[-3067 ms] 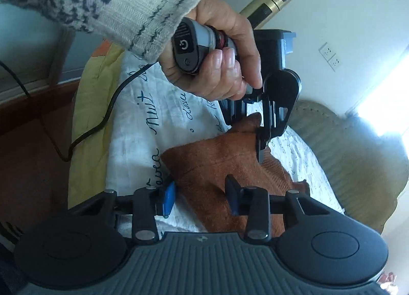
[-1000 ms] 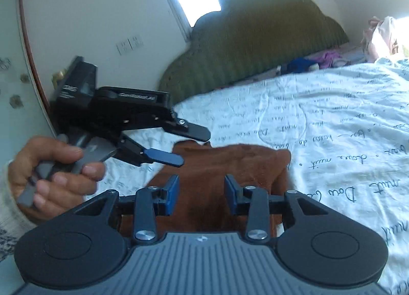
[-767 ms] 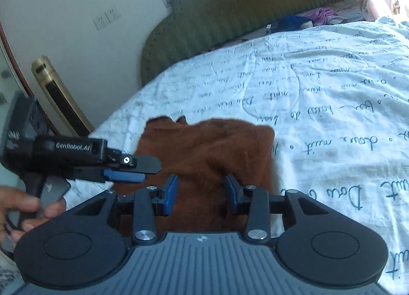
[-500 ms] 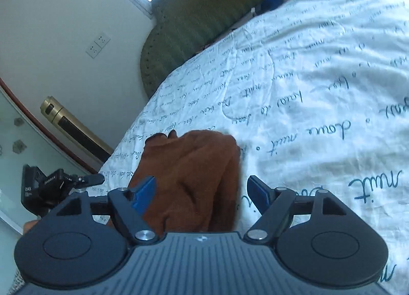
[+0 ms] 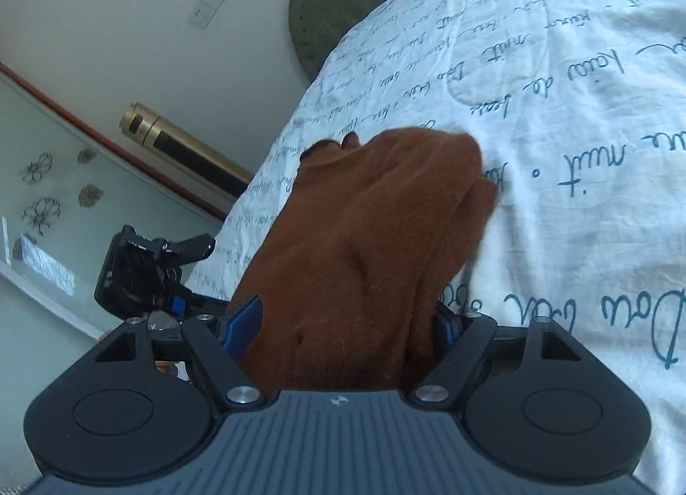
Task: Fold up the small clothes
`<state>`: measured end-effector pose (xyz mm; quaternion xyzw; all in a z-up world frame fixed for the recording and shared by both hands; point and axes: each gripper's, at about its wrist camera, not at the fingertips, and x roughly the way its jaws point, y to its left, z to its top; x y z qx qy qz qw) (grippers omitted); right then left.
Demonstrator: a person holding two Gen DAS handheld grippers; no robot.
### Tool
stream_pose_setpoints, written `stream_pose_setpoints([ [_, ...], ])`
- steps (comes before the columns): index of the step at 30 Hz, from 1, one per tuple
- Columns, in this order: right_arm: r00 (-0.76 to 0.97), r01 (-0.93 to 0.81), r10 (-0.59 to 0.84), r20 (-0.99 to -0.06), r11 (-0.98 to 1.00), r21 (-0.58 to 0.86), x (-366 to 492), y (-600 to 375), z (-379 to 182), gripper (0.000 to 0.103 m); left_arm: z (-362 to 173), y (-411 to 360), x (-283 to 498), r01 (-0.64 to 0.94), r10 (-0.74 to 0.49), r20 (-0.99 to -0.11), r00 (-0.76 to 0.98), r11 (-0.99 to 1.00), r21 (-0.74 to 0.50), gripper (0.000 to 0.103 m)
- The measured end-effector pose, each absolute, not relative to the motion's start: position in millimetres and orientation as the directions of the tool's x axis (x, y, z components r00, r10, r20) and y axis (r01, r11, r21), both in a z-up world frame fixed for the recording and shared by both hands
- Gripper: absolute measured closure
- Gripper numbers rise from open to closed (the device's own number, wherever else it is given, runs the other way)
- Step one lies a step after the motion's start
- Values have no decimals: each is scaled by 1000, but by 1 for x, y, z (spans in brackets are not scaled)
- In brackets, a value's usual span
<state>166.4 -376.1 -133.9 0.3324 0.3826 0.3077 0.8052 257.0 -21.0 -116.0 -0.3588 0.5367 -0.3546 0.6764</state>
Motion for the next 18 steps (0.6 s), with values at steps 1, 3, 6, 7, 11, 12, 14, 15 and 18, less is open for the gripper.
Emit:
stream_pose_setpoints([
  [1,514,-238,752,-414,588,773,167,-379,-134,24,-116,-21,256,103,-870,-465,165,484,-869,2],
  [3,556,-170,721,-413,585,793,172,-392,-137,24,-117,-17,260,94,-848,-495,189,518,-850,4],
  [6,599,-97,695,-398,556,825,186,-404,-140,24,-121,-9,283,11,-804,-534,263,556,-831,3],
  [7,596,-89,692,-406,560,824,192,-402,-140,24,-121,-9,293,0,-800,-537,267,557,-831,3],
  [11,585,-75,686,-433,577,813,219,-391,-138,24,-115,-15,328,-26,-758,-585,287,604,-796,3],
  [12,579,-76,688,-437,579,812,224,-390,-138,24,-113,-17,334,-32,-743,-599,298,620,-784,5],
  [14,578,-70,689,-437,575,815,232,-391,-139,24,-108,-22,340,0,-706,-629,326,665,-746,24],
  [15,577,-69,693,-432,568,820,234,-392,-139,24,-104,-28,340,42,-654,-681,330,731,-681,62],
  [18,581,-106,668,-465,629,770,229,-392,-133,26,-100,-39,334,163,-542,-756,366,838,-521,79],
])
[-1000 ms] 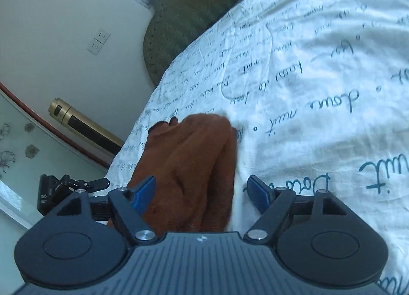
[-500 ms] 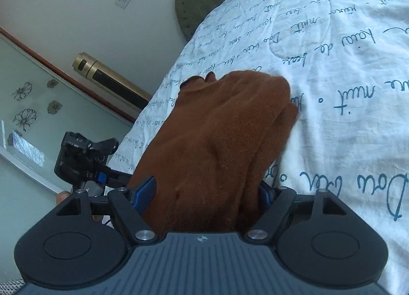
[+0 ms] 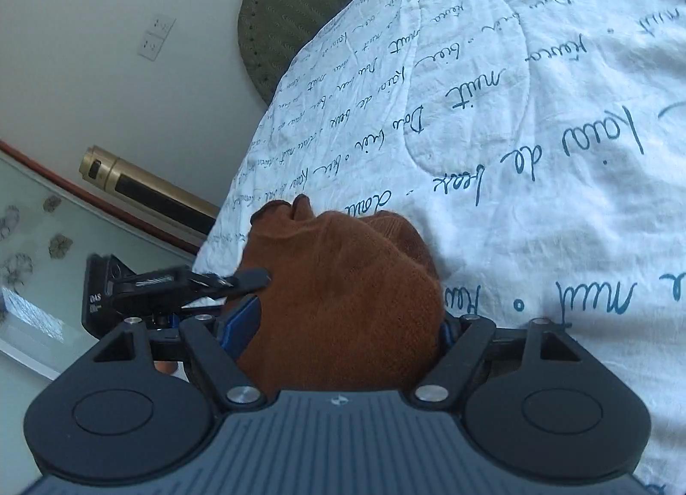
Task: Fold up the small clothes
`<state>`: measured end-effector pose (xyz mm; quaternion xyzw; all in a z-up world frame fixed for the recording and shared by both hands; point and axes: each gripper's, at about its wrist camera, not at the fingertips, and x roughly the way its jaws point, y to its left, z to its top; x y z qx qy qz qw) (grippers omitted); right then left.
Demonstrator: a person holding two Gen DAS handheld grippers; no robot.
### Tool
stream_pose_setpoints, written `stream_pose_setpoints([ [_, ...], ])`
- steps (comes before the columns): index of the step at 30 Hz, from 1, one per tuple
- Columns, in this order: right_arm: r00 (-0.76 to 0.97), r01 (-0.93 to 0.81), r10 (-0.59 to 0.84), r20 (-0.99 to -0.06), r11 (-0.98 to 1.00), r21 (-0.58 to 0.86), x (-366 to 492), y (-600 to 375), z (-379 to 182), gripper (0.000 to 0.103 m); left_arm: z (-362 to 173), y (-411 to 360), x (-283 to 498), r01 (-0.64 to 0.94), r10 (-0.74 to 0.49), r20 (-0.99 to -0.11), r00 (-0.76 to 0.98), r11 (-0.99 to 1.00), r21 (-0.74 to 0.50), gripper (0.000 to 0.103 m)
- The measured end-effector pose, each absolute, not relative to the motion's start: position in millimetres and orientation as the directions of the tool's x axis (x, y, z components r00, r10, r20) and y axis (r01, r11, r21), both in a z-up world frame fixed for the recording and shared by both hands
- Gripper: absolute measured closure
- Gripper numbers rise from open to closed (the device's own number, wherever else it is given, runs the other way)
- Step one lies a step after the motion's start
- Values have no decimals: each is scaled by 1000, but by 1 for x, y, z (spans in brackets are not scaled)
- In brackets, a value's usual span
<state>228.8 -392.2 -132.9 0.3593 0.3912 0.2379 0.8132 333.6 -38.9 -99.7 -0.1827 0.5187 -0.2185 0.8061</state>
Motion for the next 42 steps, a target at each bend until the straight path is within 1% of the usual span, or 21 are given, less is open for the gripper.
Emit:
stream_pose_setpoints([
  [3,604,-73,638,-478,641,764,219,-402,-131,25,-92,-39,323,186,-475,-769,429,879,-439,79],
  [5,664,-36,538,-519,717,696,203,-409,-116,25,-82,-36,317,181,-400,-776,487,916,-358,79],
  [7,706,-82,484,-518,781,619,182,-407,-98,23,-69,-34,309,191,-308,-773,554,951,-242,75],
  [9,725,-169,481,-494,819,548,157,-394,-79,23,-53,-21,298,197,-305,-739,601,952,-233,72],
  [11,736,-250,491,-467,837,486,136,-376,-67,24,-37,-15,287,227,-394,-687,610,918,-324,65],
  [13,727,-296,492,-479,854,427,128,-351,-62,25,-25,-29,279,282,-482,-643,596,875,-394,39],
  [14,731,-284,456,-507,880,382,130,-340,-62,27,-23,-39,276,321,-535,-622,572,844,-430,32],
  [15,733,-268,424,-531,899,348,134,-333,-63,33,-26,-56,276,354,-579,-618,531,815,-459,27],
  [17,709,-260,422,-566,901,347,152,-325,-71,73,-41,-85,277,373,-580,-670,463,814,-446,30],
  [19,690,-228,326,-646,945,234,172,-315,-86,76,-66,-104,276,363,-494,-754,433,861,-356,44],
  [20,697,-203,275,-662,962,185,182,-314,-94,76,-82,-108,276,361,-458,-772,440,878,-315,51],
  [22,706,-154,261,-659,964,217,196,-326,-98,77,-90,-108,266,398,-439,-740,509,883,-249,52],
  [24,708,-124,255,-659,963,239,201,-335,-95,77,-86,-99,263,362,-435,-743,508,891,-275,52],
  [26,714,-143,288,-639,953,269,185,-339,-85,77,-74,-84,255,326,-452,-734,507,889,-322,44],
  [28,726,-183,303,-618,951,251,158,-334,-74,76,-54,-74,231,358,-476,-689,547,876,-322,19],
  [32,725,-261,330,-604,944,203,109,-318,-70,76,-47,-74,175,455,-536,-655,533,834,-313,13],
  [35,741,-196,187,-645,979,59,115,-309,-86,75,-78,-91,155,470,-462,-714,526,858,-208,12],
  [36,739,-179,190,-646,980,83,123,-315,-93,71,-94,-92,155,449,-430,-740,517,872,-193,10],
  [37,737,-146,191,-648,982,124,130,-322,-96,57,-102,-88,152,456,-456,-719,525,864,-215,1],
  [38,737,-131,194,-648,981,145,133,-327,-95,48,-105,-85,145,470,-456,-707,541,861,-195,2],
  [42,772,-131,174,-612,985,115,123,-320,-77,51,-87,-72,137,444,-476,-687,549,862,-242,10],
])
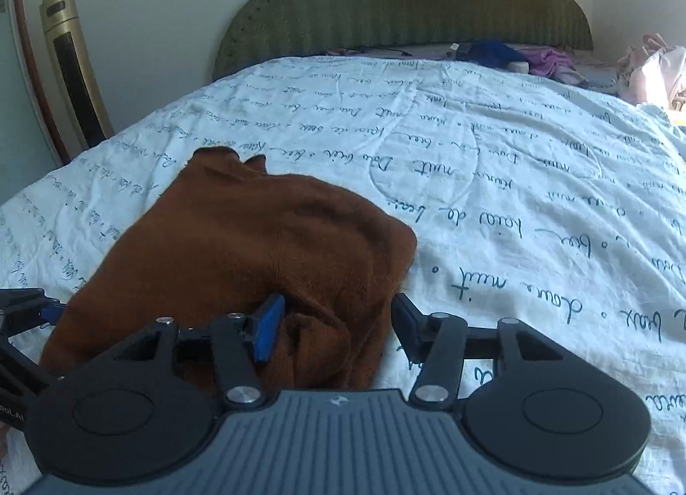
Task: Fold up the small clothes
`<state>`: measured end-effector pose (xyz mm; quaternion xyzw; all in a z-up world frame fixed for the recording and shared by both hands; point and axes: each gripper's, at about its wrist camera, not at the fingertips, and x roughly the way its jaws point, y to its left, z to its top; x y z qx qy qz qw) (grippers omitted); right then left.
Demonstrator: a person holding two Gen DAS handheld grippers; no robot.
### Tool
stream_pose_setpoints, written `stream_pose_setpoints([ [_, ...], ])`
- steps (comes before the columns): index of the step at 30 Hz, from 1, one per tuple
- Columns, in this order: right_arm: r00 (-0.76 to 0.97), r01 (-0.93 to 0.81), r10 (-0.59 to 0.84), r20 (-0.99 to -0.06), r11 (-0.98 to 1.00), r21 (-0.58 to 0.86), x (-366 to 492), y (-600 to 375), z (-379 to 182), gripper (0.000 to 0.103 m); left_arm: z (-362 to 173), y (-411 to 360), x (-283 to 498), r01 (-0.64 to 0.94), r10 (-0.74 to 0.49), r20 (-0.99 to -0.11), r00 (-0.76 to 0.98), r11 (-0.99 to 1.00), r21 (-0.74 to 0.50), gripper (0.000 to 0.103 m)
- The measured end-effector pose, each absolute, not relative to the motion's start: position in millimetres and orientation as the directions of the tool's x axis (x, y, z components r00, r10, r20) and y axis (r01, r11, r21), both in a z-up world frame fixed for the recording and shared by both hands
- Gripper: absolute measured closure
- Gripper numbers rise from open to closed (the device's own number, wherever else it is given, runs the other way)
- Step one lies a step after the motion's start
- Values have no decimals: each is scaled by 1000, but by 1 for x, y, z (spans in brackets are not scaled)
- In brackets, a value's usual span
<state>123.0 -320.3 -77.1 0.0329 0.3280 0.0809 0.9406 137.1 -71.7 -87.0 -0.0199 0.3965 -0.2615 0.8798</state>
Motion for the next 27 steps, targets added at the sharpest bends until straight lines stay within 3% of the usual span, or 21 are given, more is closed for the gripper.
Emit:
stream_pose_setpoints([
  [4,796,-140,138,-589,989,43,123,-307,-66,53,-57,-76,128,469,-488,-620,614,858,-211,8],
  [8,796,-149,115,-594,989,-7,133,-295,-65,53,-54,-93,133,485,-521,-626,580,838,-249,6],
  [12,780,-156,97,-618,987,-42,145,-290,-74,53,-77,-110,132,488,-472,-660,584,854,-180,5],
  [18,750,-150,106,-653,989,-12,163,-300,-87,53,-88,-111,114,503,-408,-639,652,864,-39,2],
  [24,784,-162,93,-613,985,-58,148,-290,-67,53,-70,-91,105,486,-458,-630,627,862,-143,2],
  [27,776,-206,133,-617,977,-48,149,-283,-64,53,-84,-99,102,499,-428,-665,612,861,-95,1],
])
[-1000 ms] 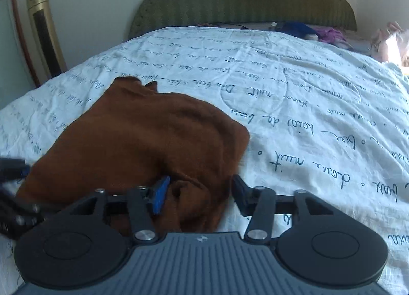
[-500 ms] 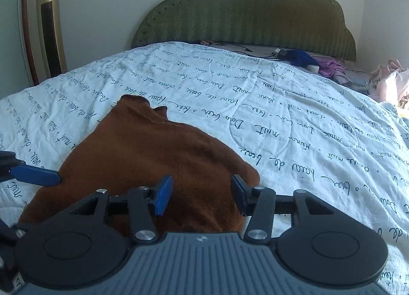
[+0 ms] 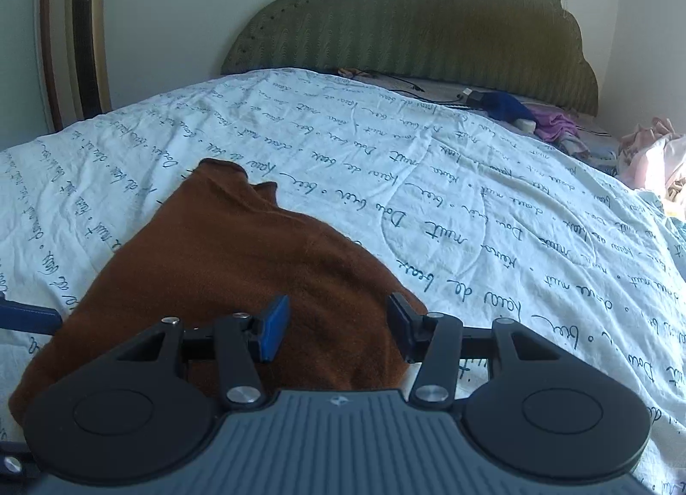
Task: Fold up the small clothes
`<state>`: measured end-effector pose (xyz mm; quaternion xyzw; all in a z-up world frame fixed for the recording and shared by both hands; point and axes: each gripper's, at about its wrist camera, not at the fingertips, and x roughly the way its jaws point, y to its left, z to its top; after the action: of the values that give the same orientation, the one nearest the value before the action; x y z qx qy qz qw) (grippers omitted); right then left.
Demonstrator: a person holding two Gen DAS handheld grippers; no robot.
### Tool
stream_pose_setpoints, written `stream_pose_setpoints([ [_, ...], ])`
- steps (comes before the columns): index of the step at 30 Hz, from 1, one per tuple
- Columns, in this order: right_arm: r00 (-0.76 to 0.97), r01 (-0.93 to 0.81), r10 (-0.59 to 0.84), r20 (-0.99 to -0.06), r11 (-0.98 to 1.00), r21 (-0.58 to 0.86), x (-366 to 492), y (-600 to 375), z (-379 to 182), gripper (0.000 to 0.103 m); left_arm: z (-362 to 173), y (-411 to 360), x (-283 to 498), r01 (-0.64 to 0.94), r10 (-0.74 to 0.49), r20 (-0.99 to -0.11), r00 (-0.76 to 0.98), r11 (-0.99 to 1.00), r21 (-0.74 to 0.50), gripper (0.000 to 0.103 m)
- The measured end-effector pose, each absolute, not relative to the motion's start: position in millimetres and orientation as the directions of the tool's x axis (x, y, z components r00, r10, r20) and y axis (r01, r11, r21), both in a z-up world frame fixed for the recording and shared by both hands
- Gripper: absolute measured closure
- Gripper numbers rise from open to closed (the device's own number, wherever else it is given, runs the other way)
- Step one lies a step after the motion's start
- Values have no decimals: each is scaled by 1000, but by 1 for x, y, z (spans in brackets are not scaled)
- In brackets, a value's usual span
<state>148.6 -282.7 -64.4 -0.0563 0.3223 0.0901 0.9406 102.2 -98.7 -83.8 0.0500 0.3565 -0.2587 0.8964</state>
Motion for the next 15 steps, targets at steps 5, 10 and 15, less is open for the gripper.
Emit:
stream_pose_setpoints([
  [5,703,-174,213,-678,977,126,172,-311,-89,51,-91,-71,121,459,-492,-682,541,852,-250,1],
  [10,684,-139,411,-603,885,445,150,-383,-87,34,-75,-14,189,338,-568,-620,542,822,-458,0],
  [15,612,-117,575,-543,745,657,142,-422,-119,33,-106,-7,265,217,-780,-558,282,619,-755,0],
])
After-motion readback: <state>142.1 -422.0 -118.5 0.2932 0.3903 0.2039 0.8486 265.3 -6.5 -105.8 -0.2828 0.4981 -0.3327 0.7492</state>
